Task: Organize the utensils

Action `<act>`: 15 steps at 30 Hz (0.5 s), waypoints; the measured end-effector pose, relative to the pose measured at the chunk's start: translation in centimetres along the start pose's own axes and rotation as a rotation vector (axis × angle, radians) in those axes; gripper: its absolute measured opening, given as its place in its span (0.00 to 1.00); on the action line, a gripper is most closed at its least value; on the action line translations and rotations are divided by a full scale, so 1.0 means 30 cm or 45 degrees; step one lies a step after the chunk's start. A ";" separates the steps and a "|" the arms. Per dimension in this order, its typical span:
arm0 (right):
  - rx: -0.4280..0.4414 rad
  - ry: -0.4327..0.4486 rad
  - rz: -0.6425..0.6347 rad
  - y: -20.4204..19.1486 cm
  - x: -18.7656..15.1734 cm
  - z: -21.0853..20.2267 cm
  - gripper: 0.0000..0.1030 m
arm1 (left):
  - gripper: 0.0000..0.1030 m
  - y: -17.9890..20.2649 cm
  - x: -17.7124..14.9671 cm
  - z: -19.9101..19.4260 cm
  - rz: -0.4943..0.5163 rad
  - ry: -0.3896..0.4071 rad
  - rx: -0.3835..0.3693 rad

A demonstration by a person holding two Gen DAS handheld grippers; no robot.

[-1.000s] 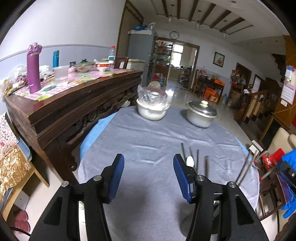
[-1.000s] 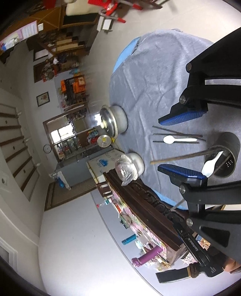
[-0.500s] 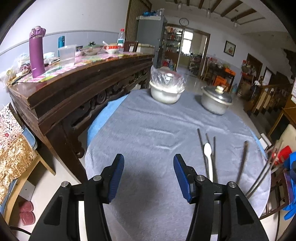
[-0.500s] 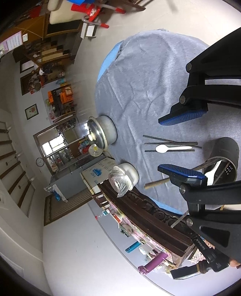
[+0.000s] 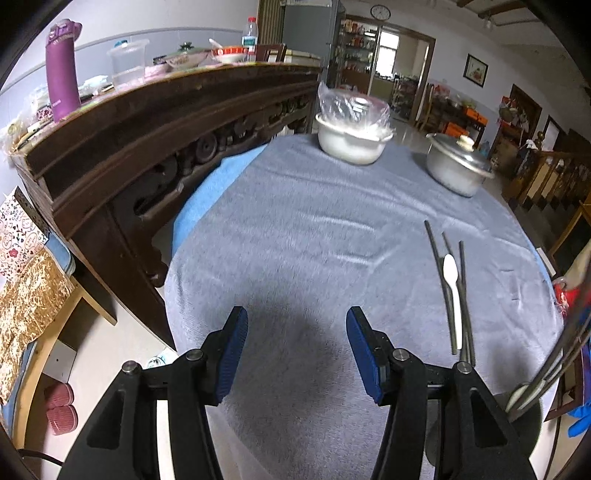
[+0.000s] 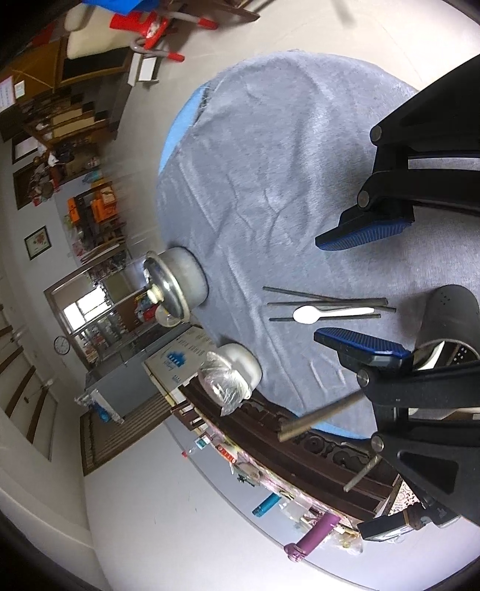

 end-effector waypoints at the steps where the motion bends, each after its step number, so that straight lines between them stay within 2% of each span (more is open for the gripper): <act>1: -0.003 -0.010 0.008 0.010 -0.004 0.012 0.45 | 0.55 0.000 -0.004 0.017 0.001 -0.011 -0.001; 8: -0.032 -0.091 0.059 0.070 -0.042 0.103 0.45 | 0.55 0.051 0.005 0.124 0.049 -0.053 -0.053; 15: -0.069 -0.144 0.100 0.137 -0.068 0.180 0.45 | 0.55 0.199 0.046 0.250 0.130 -0.078 -0.226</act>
Point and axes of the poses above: each gripper's, at about its wrist camera, not at the fingertips, and z roughly the way its jaws point, y to its right, x to its top, the point moved 10 cm from there along z, roughly the way its jaws point, and after that the axes turned 7 degrees about y, right-handed, at the moved point
